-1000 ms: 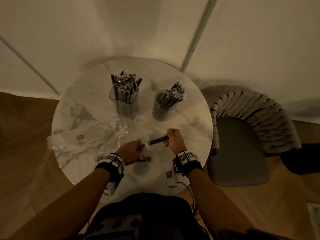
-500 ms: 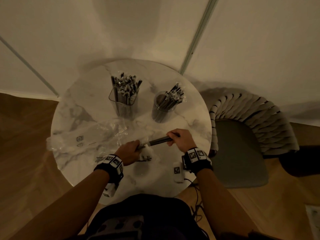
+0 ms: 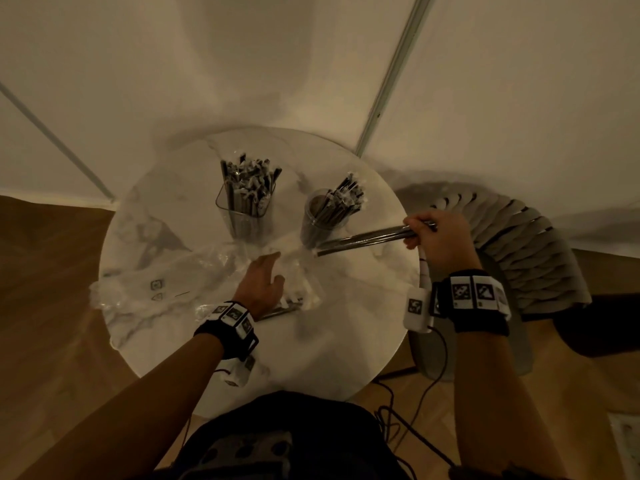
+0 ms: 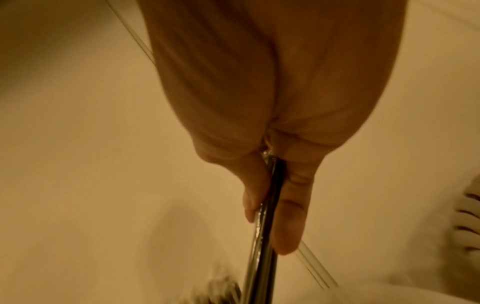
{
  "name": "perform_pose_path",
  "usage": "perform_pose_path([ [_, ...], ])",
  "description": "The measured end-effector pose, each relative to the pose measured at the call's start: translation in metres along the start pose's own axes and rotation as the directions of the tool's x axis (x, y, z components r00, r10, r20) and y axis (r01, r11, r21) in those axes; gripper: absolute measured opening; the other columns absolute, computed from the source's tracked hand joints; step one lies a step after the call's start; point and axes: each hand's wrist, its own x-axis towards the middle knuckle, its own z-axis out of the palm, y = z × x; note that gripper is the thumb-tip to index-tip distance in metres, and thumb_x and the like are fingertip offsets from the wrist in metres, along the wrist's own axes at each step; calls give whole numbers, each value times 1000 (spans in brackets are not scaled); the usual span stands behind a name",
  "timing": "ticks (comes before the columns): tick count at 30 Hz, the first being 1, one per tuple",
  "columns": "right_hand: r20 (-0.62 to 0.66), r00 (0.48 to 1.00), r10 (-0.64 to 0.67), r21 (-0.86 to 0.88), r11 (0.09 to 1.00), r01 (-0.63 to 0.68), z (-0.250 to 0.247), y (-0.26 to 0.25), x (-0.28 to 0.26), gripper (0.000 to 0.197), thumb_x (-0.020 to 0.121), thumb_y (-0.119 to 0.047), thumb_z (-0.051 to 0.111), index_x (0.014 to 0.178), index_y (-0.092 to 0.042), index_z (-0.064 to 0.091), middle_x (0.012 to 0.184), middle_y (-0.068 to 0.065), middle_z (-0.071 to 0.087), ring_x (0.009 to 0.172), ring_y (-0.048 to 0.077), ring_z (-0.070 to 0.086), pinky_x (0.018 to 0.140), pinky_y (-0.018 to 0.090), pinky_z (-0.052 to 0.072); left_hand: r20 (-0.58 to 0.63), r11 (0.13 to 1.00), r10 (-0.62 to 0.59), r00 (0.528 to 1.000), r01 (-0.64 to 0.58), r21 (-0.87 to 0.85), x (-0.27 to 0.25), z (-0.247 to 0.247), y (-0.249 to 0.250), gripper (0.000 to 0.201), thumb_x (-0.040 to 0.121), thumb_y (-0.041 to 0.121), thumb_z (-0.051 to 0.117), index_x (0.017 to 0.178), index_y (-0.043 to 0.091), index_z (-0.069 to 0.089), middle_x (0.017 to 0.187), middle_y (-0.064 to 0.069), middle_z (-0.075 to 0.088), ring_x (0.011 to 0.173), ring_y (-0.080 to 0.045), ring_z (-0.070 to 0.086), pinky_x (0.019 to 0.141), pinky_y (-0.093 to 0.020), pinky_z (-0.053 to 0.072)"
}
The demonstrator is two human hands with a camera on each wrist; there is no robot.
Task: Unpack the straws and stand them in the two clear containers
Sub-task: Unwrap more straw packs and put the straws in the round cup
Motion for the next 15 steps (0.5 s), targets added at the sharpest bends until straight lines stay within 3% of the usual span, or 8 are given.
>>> perform_pose_path([
  [2,11,999,-31,18,999,31,-3,-10,-3,11,96,-10,60,92,-14,70,75,6,72,61,15,71,64,21,58,-117,992,26,993,-40,-118,5,1,12,46,100,32,41,140,11,50,143,-10,49,132,-24,45,110,-31,31],
  [4,38,997,-60,49,997,59,1,-19,-6,11,96,-9,60,97,-8,71,75,7,73,62,15,71,62,18,57,-143,942,-13,990,-36,-333,12,1,25,42,103,36,39,131,12,59,130,-8,62,121,-22,57,106,-34,40],
  [5,50,996,-72,56,996,69,6,-24,-8,12,96,-9,60,99,-7,71,76,7,73,62,16,71,62,19,57,-117,867,-60,991,-7,-499,14,2,32,43,103,39,39,128,11,60,123,-11,66,115,-25,62,102,-39,46],
  [7,65,994,-93,69,994,88,20,-30,-14,12,96,-10,60,99,-7,71,76,6,73,62,16,71,62,21,57,-26,581,-167,986,77,-810,19,0,46,41,104,34,39,122,4,59,118,-20,66,108,-35,65,91,-44,53],
  [9,51,993,-109,91,990,104,35,-33,-19,10,97,-11,60,97,-9,71,77,4,71,61,14,69,61,24,57,74,262,-252,965,141,-955,19,-4,58,40,105,30,37,113,-3,58,114,-23,64,104,-40,64,87,-47,55],
  [10,28,992,-124,88,989,121,42,-33,-21,10,97,-13,60,97,-12,70,79,2,71,63,14,69,62,27,57,106,160,-281,954,156,-975,19,-8,62,42,106,30,36,109,-6,58,111,-22,63,102,-40,63,85,-48,56],
  [13,-76,970,-231,12,972,233,60,-36,-25,15,98,-19,54,98,-14,69,91,-1,68,76,16,67,74,38,59,160,23,-291,943,174,-984,22,-11,61,53,106,32,33,116,-15,54,115,-27,60,105,-45,60,77,-47,60],
  [15,-122,943,-310,-51,951,306,68,-45,-29,17,98,-14,51,98,-9,68,96,3,65,84,15,62,79,33,54,195,21,-282,939,209,-978,22,-13,62,53,106,30,32,121,-17,51,116,-33,60,105,-49,60,73,-43,61],
])
